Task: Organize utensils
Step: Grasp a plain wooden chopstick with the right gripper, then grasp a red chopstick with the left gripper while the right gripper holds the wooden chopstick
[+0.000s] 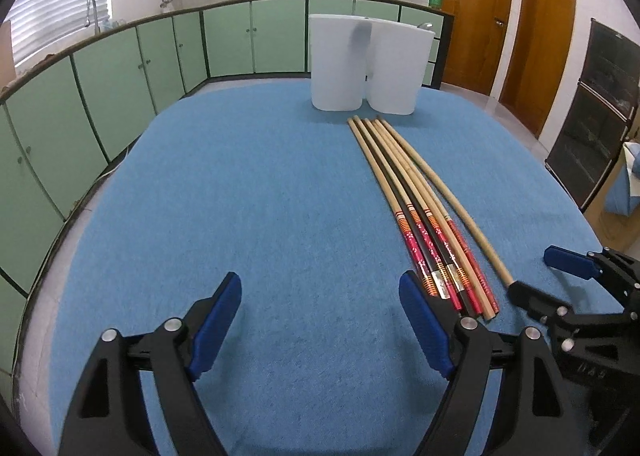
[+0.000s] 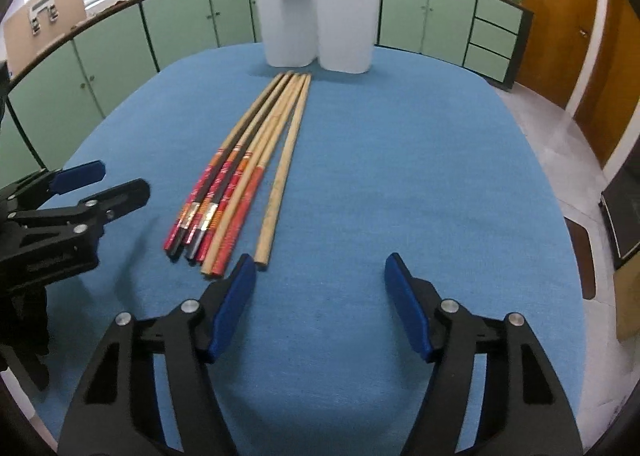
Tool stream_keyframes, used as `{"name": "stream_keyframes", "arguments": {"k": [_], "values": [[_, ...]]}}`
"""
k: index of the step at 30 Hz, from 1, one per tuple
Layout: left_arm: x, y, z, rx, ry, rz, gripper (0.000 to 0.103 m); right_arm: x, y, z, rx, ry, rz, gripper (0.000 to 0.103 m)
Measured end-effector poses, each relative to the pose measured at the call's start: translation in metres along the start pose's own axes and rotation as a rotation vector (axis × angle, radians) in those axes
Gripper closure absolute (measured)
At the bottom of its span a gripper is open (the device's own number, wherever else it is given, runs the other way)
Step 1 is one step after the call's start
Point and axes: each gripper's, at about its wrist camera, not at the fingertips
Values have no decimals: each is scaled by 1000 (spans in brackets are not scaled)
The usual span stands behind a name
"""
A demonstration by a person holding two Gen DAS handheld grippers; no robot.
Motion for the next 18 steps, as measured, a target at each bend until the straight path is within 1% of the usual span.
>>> {"name": "stream_keyframes", "arguments": {"k": [2, 3, 5, 6, 8, 9, 10, 14, 18], "values": [[0, -3, 1, 0, -3, 2, 23, 1, 0, -2, -17, 49, 3, 49], [0, -3, 0, -1, -3, 3, 23, 1, 0, 0, -17, 67, 5, 51], [0, -4, 0, -4, -5, 3, 23, 0, -2, 4, -12, 92, 9, 61], [1, -4, -1, -5, -6, 3, 23, 0, -2, 7, -5, 100, 12, 65], [1, -4, -2, -8, -9, 5, 23, -2, -3, 12, 20, 95, 15, 78], [0, -4, -3, -10, -11, 8, 23, -2, -3, 14, 28, 99, 16, 83], [-1, -4, -4, -11, -11, 9, 23, -3, -2, 16, 30, 107, 20, 95], [-1, -4, -7, -17, -23, 11, 23, -4, 0, 16, 20, 122, 22, 96], [1, -6, -17, -33, -60, 16, 23, 0, -2, 8, -11, 99, 11, 97]]}}
Point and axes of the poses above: each gripper's, at about its wrist camera, not at the fingertips, and x roughly against the way its jaws point, z to its left, y to its top, and after that the axes turned 10 degrees about -x, right-handed
